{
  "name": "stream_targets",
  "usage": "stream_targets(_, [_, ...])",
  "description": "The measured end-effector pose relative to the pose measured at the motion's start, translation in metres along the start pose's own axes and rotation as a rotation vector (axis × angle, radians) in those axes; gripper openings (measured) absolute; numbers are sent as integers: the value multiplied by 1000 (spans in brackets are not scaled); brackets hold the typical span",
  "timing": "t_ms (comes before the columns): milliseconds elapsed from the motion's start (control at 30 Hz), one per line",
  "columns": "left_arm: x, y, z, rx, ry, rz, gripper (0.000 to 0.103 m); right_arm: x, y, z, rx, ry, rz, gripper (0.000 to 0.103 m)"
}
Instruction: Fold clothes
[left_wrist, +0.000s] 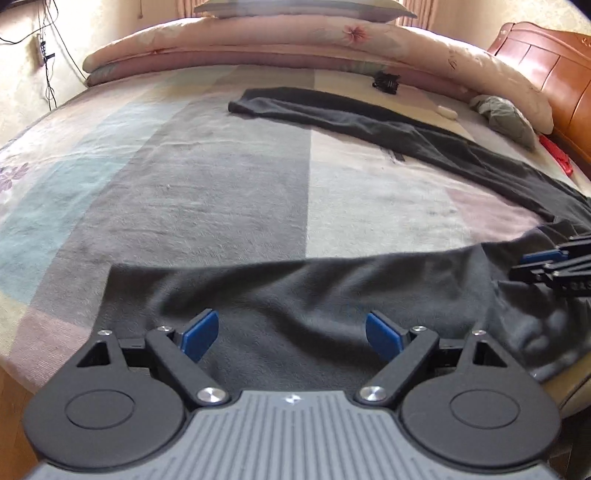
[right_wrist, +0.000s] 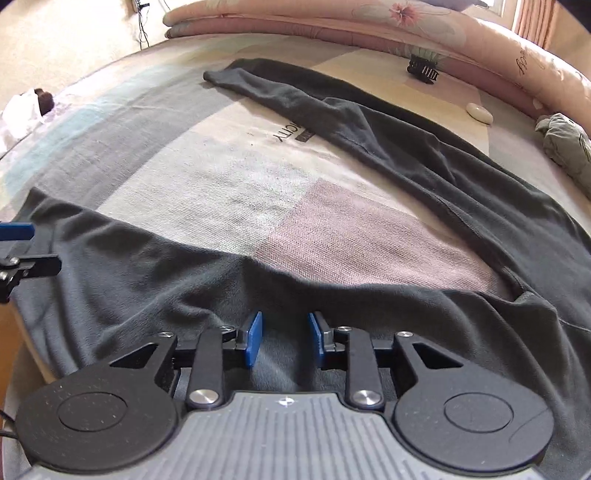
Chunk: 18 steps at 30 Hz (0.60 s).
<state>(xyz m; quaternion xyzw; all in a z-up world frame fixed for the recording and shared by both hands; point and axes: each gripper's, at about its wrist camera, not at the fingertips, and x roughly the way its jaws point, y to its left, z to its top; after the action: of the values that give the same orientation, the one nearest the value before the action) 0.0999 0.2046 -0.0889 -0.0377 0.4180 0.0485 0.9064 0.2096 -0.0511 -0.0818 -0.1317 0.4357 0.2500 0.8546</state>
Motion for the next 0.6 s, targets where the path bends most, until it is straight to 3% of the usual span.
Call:
stream_targets(133, [13,4,-4,-25,13,73,97,19,3,20,-30,-40,-40,42])
stream_targets(167, [14,7,-1,-43,15,94,97,22,0,24,-16,-44,-40,50])
stream_targets(267, [8,8,1,-28,1,105,96,15,-9,31,58,-27,-24,50])
stream_targets(433, [5,11,-2,-28,12,101,94,-13,24,14,18,8,115,50])
stream_targets(500, [9,17,-7,-66,19,90,96,0,44,11,-43,38,106,51])
stream_targets(600, [7,17,-8,-72,25,94,96,21,59,18,-102,-20,51,71])
